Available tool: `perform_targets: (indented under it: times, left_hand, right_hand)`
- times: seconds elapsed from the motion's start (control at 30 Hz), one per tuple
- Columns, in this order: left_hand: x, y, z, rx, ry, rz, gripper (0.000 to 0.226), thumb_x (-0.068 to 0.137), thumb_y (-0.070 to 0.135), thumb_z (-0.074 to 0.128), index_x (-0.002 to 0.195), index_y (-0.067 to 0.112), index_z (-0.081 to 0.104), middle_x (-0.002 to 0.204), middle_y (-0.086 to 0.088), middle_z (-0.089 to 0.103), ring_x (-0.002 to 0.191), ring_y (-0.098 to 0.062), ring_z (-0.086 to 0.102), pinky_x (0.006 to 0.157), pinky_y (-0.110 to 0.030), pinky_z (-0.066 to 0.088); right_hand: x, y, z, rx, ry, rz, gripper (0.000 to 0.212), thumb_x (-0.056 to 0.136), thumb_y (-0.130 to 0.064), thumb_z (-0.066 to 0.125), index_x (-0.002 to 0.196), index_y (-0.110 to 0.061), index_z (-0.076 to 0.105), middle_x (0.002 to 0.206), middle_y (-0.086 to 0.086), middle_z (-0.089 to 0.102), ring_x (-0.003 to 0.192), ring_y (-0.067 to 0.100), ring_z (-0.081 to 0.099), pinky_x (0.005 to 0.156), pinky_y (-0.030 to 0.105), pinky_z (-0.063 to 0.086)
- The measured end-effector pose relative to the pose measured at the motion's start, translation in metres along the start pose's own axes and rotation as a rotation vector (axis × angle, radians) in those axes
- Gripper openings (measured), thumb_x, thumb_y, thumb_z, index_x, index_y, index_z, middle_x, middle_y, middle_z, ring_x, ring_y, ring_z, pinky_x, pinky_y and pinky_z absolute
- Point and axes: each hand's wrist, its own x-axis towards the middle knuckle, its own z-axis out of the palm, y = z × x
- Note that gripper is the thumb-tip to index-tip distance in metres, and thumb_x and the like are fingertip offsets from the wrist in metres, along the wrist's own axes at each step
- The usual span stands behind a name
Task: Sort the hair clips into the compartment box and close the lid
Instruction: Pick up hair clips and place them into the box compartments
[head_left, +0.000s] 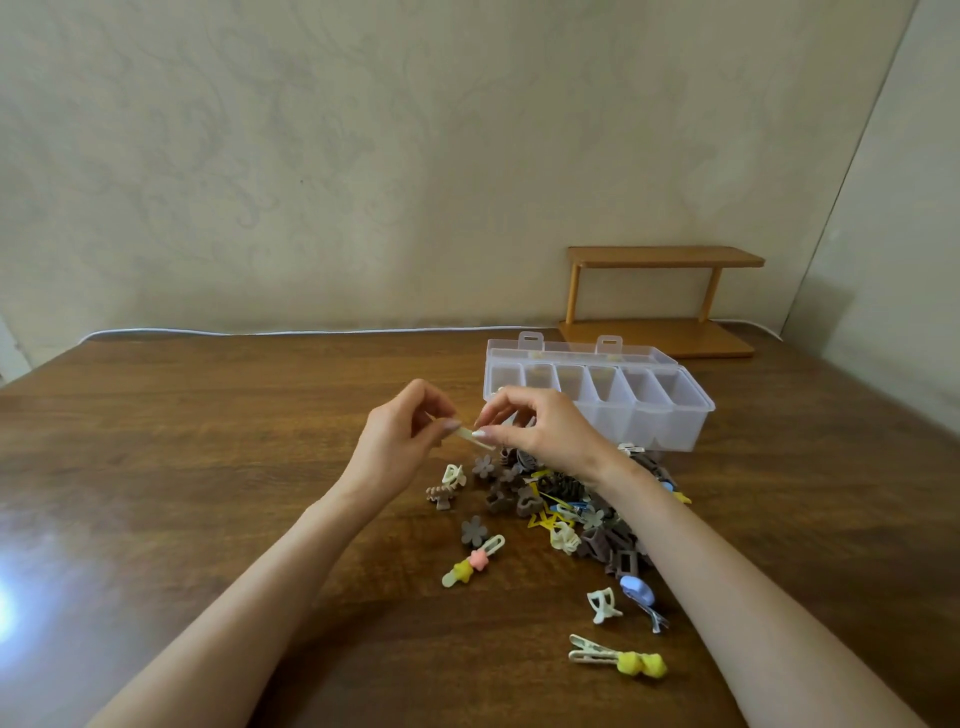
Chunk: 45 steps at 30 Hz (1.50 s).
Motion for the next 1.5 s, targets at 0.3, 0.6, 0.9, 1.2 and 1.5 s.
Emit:
perform_targets:
  times: [0.3, 0.6, 0.9, 1.2, 1.5]
  left_hand:
    - [0.000, 0.001, 0.001, -0.180, 0.024, -0.086, 0.006, 0.087, 0.008, 0.059, 0.093, 0.006, 0.059, 0.081, -0.007, 0.066, 0.069, -0.010, 0.065, 0.065, -0.018, 0.054]
    - [-0.003, 0.004, 0.007, 0.068, -0.138, -0.006, 0.013, 0.083, 0.030, 0.065, 0.080, 0.020, 0.057, 0.076, 0.010, 0.059, 0.064, -0.001, 0.050, 0.058, -0.015, 0.042]
    - [-0.003, 0.004, 0.006, 0.131, -0.207, 0.053, 0.016, 0.082, 0.035, 0.065, 0.079, 0.021, 0.058, 0.077, 0.012, 0.058, 0.074, -0.008, 0.051, 0.066, -0.027, 0.045]
    - [-0.005, 0.008, 0.008, 0.130, -0.300, 0.080, 0.015, 0.083, 0.034, 0.063, 0.078, 0.021, 0.058, 0.080, 0.010, 0.059, 0.077, -0.006, 0.052, 0.068, -0.025, 0.044]
    - [-0.007, 0.011, 0.007, 0.154, -0.487, 0.136, 0.031, 0.073, 0.053, 0.065, 0.072, 0.023, 0.058, 0.076, 0.016, 0.055, 0.080, -0.003, 0.049, 0.068, -0.014, 0.038]
  right_hand:
    - [-0.003, -0.001, -0.003, 0.093, 0.072, -0.006, 0.010, 0.081, -0.011, 0.070, 0.087, -0.016, 0.064, 0.080, -0.004, 0.063, 0.062, -0.001, 0.054, 0.060, 0.017, 0.046]
    - [0.011, 0.007, -0.021, 0.154, 0.522, -0.040, 0.008, 0.084, -0.008, 0.066, 0.086, -0.014, 0.063, 0.079, 0.002, 0.063, 0.071, 0.014, 0.060, 0.063, 0.024, 0.052]
    - [0.049, 0.004, -0.021, -0.092, 0.531, -0.029, 0.007, 0.082, -0.003, 0.065, 0.080, -0.010, 0.067, 0.088, 0.007, 0.064, 0.071, 0.013, 0.056, 0.066, 0.011, 0.046]
    - [0.039, 0.012, -0.022, -0.265, 0.409, 0.012, 0.021, 0.092, -0.024, 0.057, 0.086, -0.012, 0.072, 0.083, 0.000, 0.070, 0.078, 0.011, 0.060, 0.063, 0.018, 0.041]
    - [0.022, 0.018, -0.020, -0.128, 0.432, -0.005, 0.019, 0.090, -0.021, 0.060, 0.082, -0.010, 0.072, 0.078, 0.002, 0.071, 0.080, 0.017, 0.065, 0.079, 0.040, 0.053]
